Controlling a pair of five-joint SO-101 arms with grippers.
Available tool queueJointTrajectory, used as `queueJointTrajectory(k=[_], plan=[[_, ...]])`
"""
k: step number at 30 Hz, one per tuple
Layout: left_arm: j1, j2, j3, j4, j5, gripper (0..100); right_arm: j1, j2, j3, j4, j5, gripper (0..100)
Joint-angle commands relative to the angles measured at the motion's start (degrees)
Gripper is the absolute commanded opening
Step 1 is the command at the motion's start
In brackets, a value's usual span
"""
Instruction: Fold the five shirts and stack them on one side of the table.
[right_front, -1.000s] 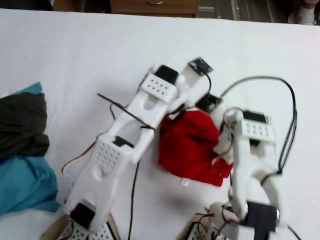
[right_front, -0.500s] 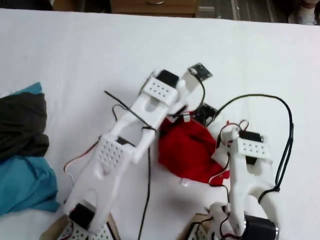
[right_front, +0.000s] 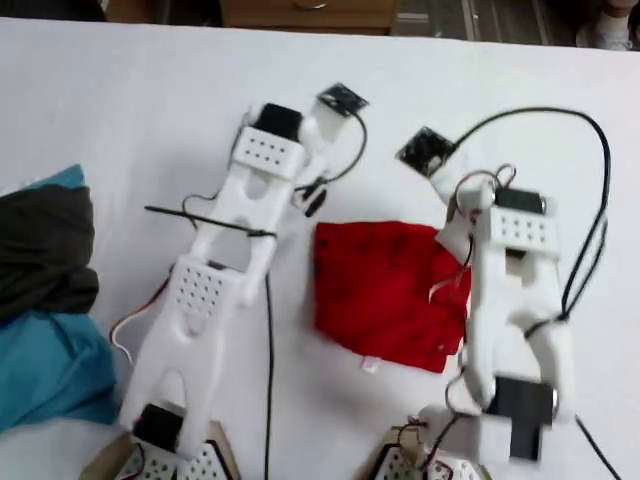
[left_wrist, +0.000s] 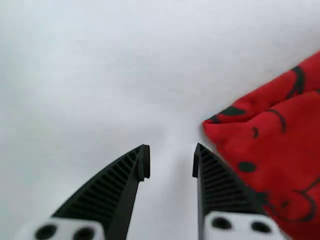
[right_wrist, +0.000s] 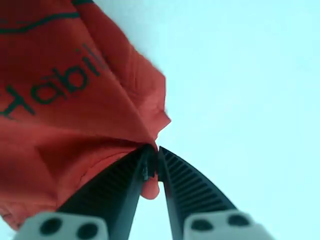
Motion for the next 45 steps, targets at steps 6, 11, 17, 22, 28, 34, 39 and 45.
queueJointTrajectory(k=[6,11,17,22,28,34,39,45], plan=[[-3.16,-2.29,-2.24,1.14,0.09,17,-1.10,18.77,-15.91,5.58,-2.29,10.0],[-4.92,-4.31,-2.24,1.23,-0.70,17,-0.75,16.48,-21.36,12.97,-2.02,12.3],[-4.57,-4.57,-2.24,1.14,-1.32,17,-3.30,8.92,-20.22,21.14,-2.37,12.4],[-5.10,-4.40,-2.24,1.14,-1.32,17,-7.25,6.64,-6.77,21.32,-1.49,12.4],[-9.85,-4.40,-2.24,1.14,-1.49,17,-7.43,-1.71,8.53,14.90,0.62,12.4],[-14.07,-4.48,-2.24,1.14,-1.49,17,-6.29,-5.85,24.88,4.44,3.16,12.4],[-16.53,-4.48,-2.24,1.14,-1.67,17,-2.95,-5.85,29.80,-0.04,5.36,12.4],[-17.67,-4.66,0.13,1.14,-3.60,17,3.47,-5.93,26.64,6.99,10.90,12.3]])
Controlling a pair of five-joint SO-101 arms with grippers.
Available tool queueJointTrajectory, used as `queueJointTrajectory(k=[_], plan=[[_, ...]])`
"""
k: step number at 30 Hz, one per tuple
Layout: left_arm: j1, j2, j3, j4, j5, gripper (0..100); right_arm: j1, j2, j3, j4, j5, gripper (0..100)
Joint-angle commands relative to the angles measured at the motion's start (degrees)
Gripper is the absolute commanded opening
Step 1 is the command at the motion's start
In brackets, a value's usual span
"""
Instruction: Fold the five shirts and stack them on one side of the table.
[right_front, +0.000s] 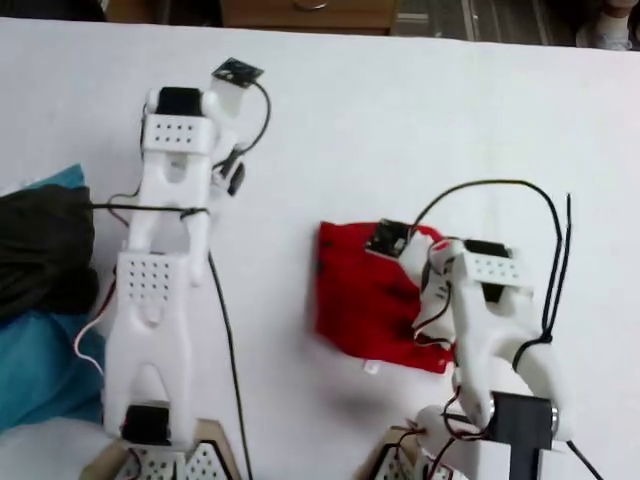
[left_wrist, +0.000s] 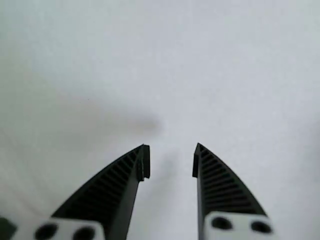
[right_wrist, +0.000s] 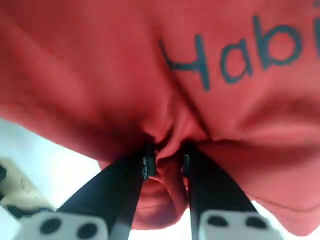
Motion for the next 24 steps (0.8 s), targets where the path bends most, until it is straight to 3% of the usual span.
queueJointTrajectory(k=[1,5,10,15,24], plan=[[-0.53,-4.66,0.92,1.05,-0.44,17,4.88,-0.22,-2.11,4.79,2.99,12.3],[-0.53,-4.22,1.80,0.97,-0.44,17,6.29,-4.62,-6.86,10.15,3.96,12.3],[-0.26,-4.22,1.63,0.97,-0.44,17,2.24,-13.32,-11.69,16.22,3.34,12.3],[-0.44,-4.22,1.80,0.97,-0.44,17,-3.47,-15.87,-17.23,13.93,-3.60,12.5],[-0.53,-4.57,1.80,1.14,-0.44,17,-4.97,5.49,-31.12,4.53,-12.04,12.6]])
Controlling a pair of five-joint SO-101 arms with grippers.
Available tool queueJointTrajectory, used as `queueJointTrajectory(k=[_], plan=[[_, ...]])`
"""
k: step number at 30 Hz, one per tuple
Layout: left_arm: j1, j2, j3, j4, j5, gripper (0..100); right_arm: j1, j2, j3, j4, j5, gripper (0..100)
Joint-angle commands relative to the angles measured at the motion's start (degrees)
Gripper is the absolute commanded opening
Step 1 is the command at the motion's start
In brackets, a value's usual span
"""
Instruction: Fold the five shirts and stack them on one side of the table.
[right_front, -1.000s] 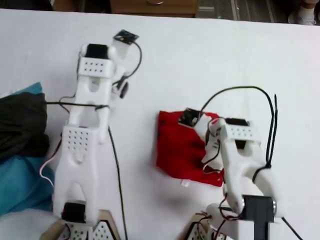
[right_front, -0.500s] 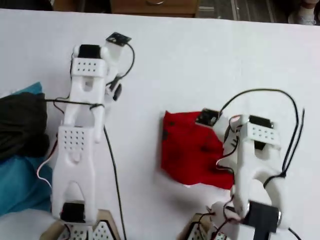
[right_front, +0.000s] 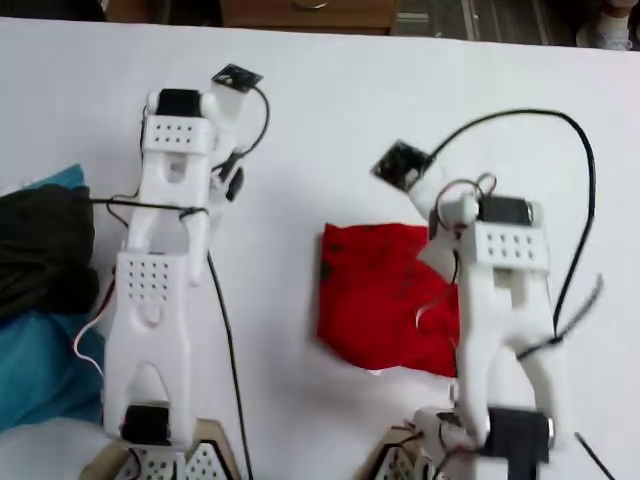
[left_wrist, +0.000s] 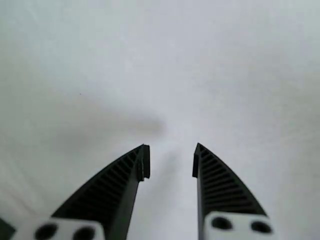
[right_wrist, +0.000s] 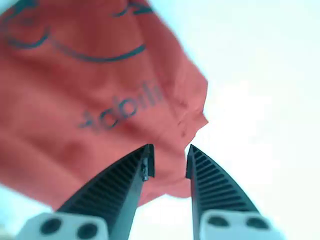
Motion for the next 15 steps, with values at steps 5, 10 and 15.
queueJointTrajectory(k=[5,10,15], plan=[[-0.53,-4.22,-0.22,1.05,-0.26,17,-2.42,21.32,-15.12,3.47,-1.67,12.6],[-0.53,-4.13,-0.22,1.05,-0.26,17,-6.55,25.71,-19.16,6.46,0.09,12.7],[-0.62,-4.04,-0.13,1.05,-0.26,17,-7.43,28.62,-21.27,6.20,0.35,12.7]])
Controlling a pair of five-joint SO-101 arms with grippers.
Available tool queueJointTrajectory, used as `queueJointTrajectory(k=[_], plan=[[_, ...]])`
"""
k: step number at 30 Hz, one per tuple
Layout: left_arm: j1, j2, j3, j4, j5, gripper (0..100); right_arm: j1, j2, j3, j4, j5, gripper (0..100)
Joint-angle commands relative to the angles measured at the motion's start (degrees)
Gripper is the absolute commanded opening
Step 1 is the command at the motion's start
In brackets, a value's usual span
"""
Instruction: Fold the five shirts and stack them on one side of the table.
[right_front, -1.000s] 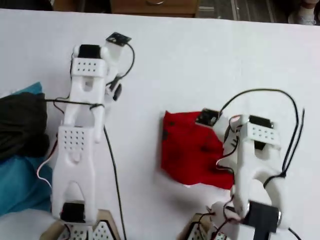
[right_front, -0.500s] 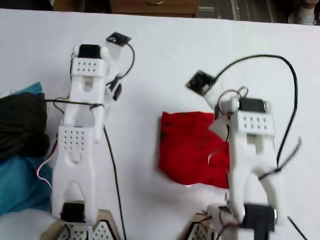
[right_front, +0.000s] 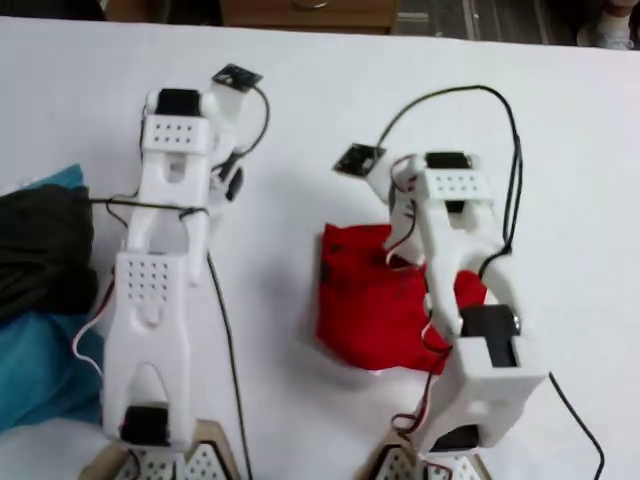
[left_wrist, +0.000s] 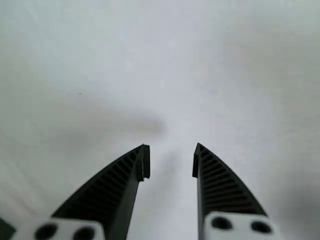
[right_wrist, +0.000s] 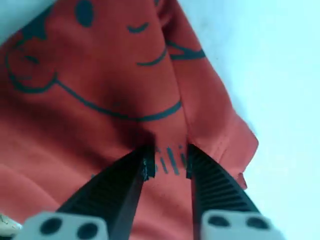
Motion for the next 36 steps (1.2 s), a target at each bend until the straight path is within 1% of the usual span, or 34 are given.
queueJointTrajectory(k=[1,4,6,11,15,18,19,24,27,31,36], plan=[[-0.62,-4.04,-0.13,1.05,-0.26,17,0.22,1.36,-3.87,0.31,0.53,12.7],[-0.62,-4.22,-0.13,1.05,-0.26,17,2.33,2.07,-7.91,0.92,0.35,12.7],[-0.70,-4.31,-0.13,1.05,-0.26,17,2.33,2.15,-11.34,3.82,0.09,12.7],[-2.73,-4.04,-0.13,1.05,-0.26,17,-3.30,2.24,-16.97,12.79,1.05,12.7],[-4.92,-4.04,-0.13,1.05,-0.26,17,-8.22,2.68,-18.55,16.13,9.76,12.7],[-6.95,-4.04,-0.13,1.05,-0.44,17,-10.07,2.86,-19.43,16.22,11.08,12.8],[-7.56,-4.04,-0.04,1.05,-1.05,17,-10.24,3.38,-19.69,16.22,11.34,14.2],[-10.37,-4.22,-0.04,1.05,-3.08,17,-9.63,9.63,-20.57,16.22,11.43,30.2],[-12.48,-4.40,-0.04,1.05,-3.16,17,-9.54,13.41,-21.45,16.22,14.59,31.1],[-15.30,-4.13,-0.04,1.05,-4.66,17,-9.45,17.98,-26.55,17.01,15.12,31.1],[-18.29,-4.04,-0.04,1.05,-4.75,17,-9.19,24.92,-35.34,18.42,16.62,31.2]])
